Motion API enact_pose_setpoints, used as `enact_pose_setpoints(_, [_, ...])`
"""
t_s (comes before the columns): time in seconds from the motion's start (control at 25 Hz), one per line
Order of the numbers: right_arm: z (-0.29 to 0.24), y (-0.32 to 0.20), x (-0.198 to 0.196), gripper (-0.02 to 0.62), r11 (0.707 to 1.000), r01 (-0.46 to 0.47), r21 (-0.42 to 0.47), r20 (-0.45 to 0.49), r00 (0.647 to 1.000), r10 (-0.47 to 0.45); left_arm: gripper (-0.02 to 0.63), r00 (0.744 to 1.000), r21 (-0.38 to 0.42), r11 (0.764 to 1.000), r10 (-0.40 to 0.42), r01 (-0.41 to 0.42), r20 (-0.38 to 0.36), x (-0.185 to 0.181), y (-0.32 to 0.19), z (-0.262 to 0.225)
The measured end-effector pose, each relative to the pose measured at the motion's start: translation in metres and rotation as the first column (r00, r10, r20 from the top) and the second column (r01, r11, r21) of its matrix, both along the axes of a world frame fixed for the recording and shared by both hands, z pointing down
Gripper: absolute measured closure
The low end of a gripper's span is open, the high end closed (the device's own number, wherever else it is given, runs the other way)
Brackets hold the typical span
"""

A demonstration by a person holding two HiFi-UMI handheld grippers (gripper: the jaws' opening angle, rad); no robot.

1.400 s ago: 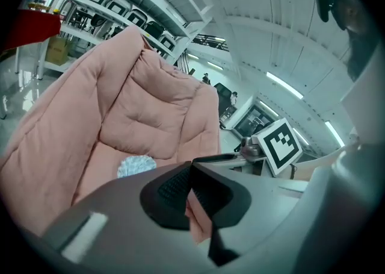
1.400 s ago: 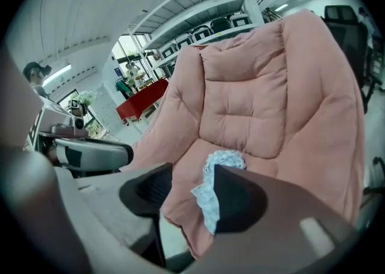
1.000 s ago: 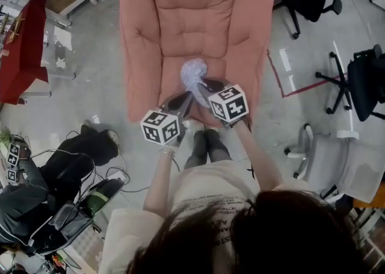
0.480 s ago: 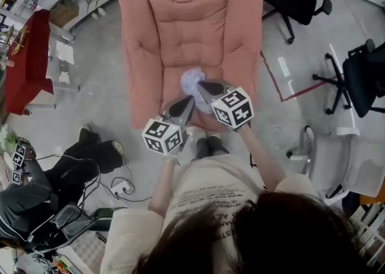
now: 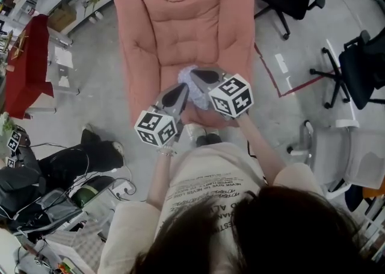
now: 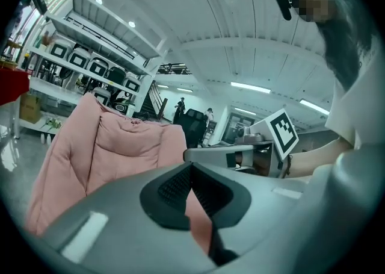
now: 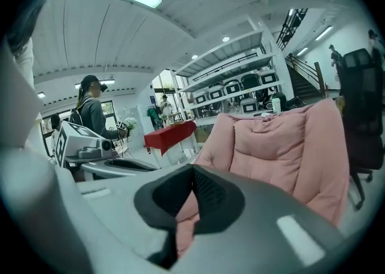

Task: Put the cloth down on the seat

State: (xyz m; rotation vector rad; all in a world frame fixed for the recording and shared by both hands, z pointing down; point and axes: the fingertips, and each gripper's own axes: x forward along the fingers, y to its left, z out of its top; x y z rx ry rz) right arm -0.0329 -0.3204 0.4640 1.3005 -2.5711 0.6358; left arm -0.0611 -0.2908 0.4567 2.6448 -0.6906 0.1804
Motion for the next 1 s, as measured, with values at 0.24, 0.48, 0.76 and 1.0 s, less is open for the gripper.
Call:
enact_pose_setpoints(0.24, [-0.010, 0.003, -0.001, 0.594, 0.999, 0.028, 0.031, -0.017, 0.999, -0.028, 0.618, 1.000, 0.021, 1.000, -0.012, 0.012, -0.005, 0.000, -0.001, -0.010])
enact_pose_setpoints(0.48, [-0.013, 0.003, -0.007, 0.594, 0.998, 0.042, 0.041, -0.001, 0.999, -0.042, 0.618, 1.000, 0.025, 1.000, -0.018, 0.019, -0.005, -0.004, -0.003, -0.012])
enact_pose_setpoints(0.76, [-0.012, 0.003, -0.007, 0.594, 0.998, 0.051, 0.044, 0.011, 0.999, -0.052, 0.618, 1.000, 0.032, 0.999, -0.007, 0.007, 0.000, 0.000, -0.004, -0.012])
enact_pose_setpoints(1.0, [-0.010, 0.003, -0.007, 0.594, 0.998, 0.056, 0.032, 0.029, 0.998, -0.057, 0.618, 1.000, 0.019, 1.000, 0.004, -0.004, -0.001, 0.002, -0.002, -0.009])
